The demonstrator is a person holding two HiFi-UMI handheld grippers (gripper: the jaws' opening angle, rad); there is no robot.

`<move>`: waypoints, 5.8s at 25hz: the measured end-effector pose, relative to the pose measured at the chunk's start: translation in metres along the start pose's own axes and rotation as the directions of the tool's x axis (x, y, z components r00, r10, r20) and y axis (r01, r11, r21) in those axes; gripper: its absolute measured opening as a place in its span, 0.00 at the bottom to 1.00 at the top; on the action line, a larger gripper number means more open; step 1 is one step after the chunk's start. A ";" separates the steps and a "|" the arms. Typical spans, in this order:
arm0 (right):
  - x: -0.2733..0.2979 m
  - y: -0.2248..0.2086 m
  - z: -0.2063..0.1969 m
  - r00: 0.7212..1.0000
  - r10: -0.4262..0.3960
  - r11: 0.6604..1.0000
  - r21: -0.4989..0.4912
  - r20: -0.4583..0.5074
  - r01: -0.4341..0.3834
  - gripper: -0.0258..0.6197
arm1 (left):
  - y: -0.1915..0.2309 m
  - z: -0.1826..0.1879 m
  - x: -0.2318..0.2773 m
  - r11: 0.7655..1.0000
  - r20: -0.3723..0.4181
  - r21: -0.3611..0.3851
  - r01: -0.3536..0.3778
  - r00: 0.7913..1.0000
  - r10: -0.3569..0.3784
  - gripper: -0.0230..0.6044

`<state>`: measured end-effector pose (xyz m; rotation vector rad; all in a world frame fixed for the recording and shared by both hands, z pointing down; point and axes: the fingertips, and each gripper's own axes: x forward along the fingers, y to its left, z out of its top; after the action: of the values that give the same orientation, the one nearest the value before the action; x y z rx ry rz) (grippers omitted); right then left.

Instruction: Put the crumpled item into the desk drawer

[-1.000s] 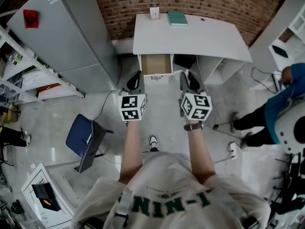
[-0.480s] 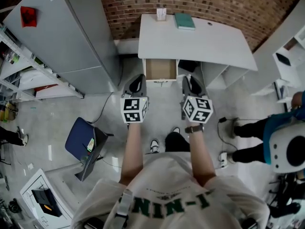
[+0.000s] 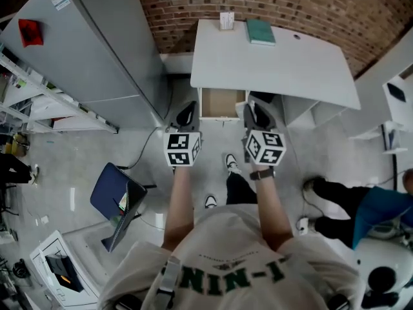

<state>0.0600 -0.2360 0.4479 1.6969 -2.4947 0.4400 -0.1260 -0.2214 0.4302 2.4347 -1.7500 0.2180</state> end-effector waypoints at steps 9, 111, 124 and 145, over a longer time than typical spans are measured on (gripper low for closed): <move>0.082 -0.031 -0.010 0.996 0.051 0.999 0.022 -0.077 -0.049 0.16 | 0.022 -0.008 0.077 0.999 -0.050 -0.031 -0.038 0.998 0.036 0.04; 0.133 -0.079 -0.111 0.967 0.039 0.994 -0.092 -0.250 -0.064 0.17 | 0.022 -0.112 0.129 0.986 -0.155 -0.154 0.060 0.984 -0.084 0.03; 0.045 -0.034 -0.027 0.998 0.009 0.996 -0.091 -0.067 -0.015 0.11 | 0.002 -0.025 0.045 0.999 -0.036 -0.025 0.020 0.999 -0.021 0.03; -0.026 0.022 0.029 0.994 -0.031 0.990 -0.136 0.101 0.045 0.06 | -0.012 0.026 -0.032 0.997 0.087 0.071 0.021 0.996 -0.027 0.03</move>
<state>0.0525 -0.2131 0.4104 1.7495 -2.4894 0.1788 -0.1241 -0.1931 0.3987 2.5499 -1.7756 0.1751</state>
